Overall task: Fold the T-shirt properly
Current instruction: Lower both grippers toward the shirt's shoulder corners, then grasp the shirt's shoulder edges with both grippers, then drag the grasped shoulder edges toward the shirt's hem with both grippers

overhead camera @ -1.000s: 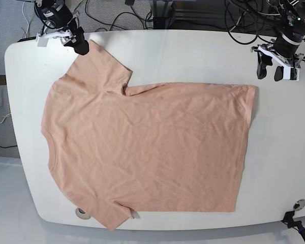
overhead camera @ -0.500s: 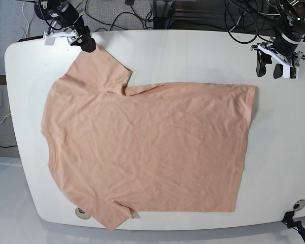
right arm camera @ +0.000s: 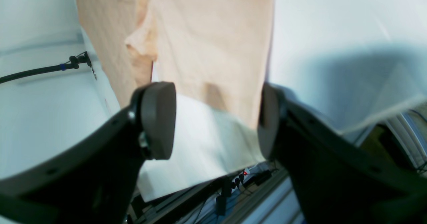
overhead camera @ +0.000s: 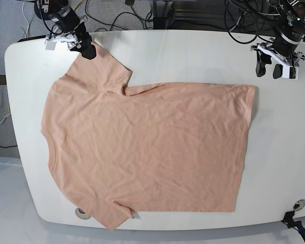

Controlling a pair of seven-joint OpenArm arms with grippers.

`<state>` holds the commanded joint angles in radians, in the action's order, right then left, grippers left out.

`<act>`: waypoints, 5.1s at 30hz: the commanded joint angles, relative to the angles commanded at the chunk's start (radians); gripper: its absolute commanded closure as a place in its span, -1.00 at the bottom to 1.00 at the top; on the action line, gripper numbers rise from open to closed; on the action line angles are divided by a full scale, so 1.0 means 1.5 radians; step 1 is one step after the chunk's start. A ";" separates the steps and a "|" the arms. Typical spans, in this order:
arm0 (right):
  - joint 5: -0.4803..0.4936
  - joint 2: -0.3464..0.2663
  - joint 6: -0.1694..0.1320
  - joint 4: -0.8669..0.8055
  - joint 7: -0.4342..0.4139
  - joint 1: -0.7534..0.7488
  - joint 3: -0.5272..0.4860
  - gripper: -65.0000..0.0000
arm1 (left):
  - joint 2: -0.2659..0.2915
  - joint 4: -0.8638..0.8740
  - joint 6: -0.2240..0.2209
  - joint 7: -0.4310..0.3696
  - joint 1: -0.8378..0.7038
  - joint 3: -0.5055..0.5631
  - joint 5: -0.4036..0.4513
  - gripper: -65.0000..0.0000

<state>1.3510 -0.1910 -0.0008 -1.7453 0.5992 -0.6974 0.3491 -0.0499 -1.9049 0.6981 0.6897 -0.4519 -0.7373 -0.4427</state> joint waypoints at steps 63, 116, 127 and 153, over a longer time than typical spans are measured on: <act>0.000 0.002 0.000 0.002 0.001 0.008 -0.001 1.00 | -0.045 0.229 0.000 0.042 0.180 0.092 0.001 -0.03; 0.002 0.005 -0.002 -0.045 0.044 -0.087 0.000 1.00 | -0.054 0.119 0.000 0.045 -0.048 0.088 -0.003 1.00; 0.051 0.001 0.003 -0.149 0.044 -0.108 0.001 1.00 | -0.051 0.010 0.000 0.045 -0.068 0.090 -0.004 1.00; 0.078 -0.090 0.003 0.039 0.084 0.267 0.000 1.00 | -0.042 0.208 0.000 0.144 0.256 0.091 0.001 1.00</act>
<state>1.4676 -0.3261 0.0038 -1.6870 0.7250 -0.2969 0.3491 -0.1128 -1.5934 0.6981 0.9060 -0.0683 -0.6007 -0.4411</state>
